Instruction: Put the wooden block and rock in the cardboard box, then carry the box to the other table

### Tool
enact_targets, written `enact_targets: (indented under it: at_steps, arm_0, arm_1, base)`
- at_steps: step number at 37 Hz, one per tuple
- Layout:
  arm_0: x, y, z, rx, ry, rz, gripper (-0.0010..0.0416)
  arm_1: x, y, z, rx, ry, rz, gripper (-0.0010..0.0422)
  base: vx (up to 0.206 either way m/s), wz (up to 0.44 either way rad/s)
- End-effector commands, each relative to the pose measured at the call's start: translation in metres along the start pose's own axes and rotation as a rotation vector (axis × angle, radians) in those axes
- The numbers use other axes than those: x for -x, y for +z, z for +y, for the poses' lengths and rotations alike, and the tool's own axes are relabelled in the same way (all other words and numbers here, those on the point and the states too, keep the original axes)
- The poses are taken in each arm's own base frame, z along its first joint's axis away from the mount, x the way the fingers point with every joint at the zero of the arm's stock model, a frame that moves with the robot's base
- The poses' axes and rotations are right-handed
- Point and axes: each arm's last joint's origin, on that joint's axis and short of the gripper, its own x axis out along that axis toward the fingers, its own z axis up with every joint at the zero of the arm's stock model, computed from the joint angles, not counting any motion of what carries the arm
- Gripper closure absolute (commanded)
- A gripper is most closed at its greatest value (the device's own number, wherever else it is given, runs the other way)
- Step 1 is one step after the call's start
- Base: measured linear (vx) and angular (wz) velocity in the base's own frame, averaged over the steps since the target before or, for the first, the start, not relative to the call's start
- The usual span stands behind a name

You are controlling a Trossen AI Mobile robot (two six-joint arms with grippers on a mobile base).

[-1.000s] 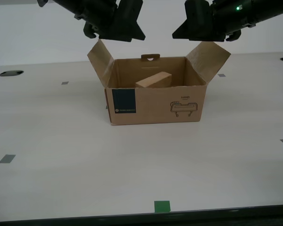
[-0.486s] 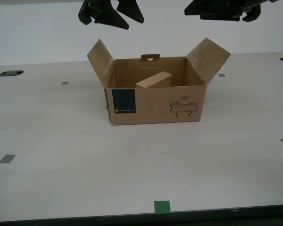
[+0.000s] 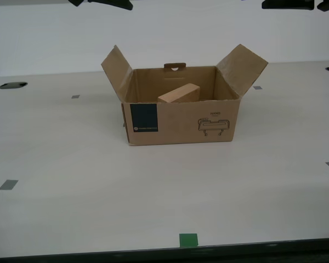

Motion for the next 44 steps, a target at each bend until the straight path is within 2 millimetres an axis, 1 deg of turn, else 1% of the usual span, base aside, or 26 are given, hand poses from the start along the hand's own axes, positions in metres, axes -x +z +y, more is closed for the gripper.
enact_targets:
  at_steps: [1, 6, 14, 17, 22, 26, 32, 37, 44]
  arm_0:
    - [0.004, 0.006, 0.0, -0.03, -0.022, 0.054, 0.0097]
    - [0.012, 0.023, 0.003, -0.053, -0.044, 0.116, 0.0089]
    - [0.034, 0.059, 0.013, -0.033, -0.157, 0.151, 0.0106]
    - [0.043, 0.07, 0.016, -0.031, -0.167, 0.158, 0.011]
    - [0.053, 0.082, 0.017, -0.04, -0.185, 0.159, 0.011]
    - [0.057, 0.082, 0.014, -0.056, -0.204, 0.175, 0.0101]
    - [0.052, 0.074, 0.005, -0.071, -0.228, 0.237, 0.0091]
    - [0.04, 0.066, -0.001, -0.069, -0.23, 0.287, 0.0098]
    - [0.013, 0.054, -0.014, -0.084, -0.222, 0.39, 0.0109]
  arm_1:
    - [0.007, -0.002, 0.0, 0.019, 0.034, 0.017, 0.0174]
    - [0.013, -0.005, -0.001, 0.045, 0.041, 0.04, 0.0174]
    - [0.015, -0.009, 0.003, 0.081, 0.058, 0.082, 0.0174]
    - [0.016, -0.011, 0.007, 0.098, 0.069, 0.101, 0.0174]
    - [0.019, -0.014, 0.013, 0.125, 0.089, 0.127, 0.0174]
    - [0.022, -0.014, 0.019, 0.144, 0.104, 0.134, 0.0174]
    - [0.025, -0.015, 0.027, 0.165, 0.123, 0.14, 0.0174]
    - [0.029, -0.014, 0.035, 0.182, 0.14, 0.136, 0.0174]
    - [0.032, -0.014, 0.041, 0.197, 0.155, 0.131, 0.0174]
  base:
    - [0.0, 0.0]
    - [0.0, 0.0]
    - [0.0, 0.0]
    - [0.0, 0.0]
    - [0.0, 0.0]
    - [0.0, 0.0]
    - [0.0, 0.0]
    - [0.0, 0.0]
    - [0.0, 0.0]
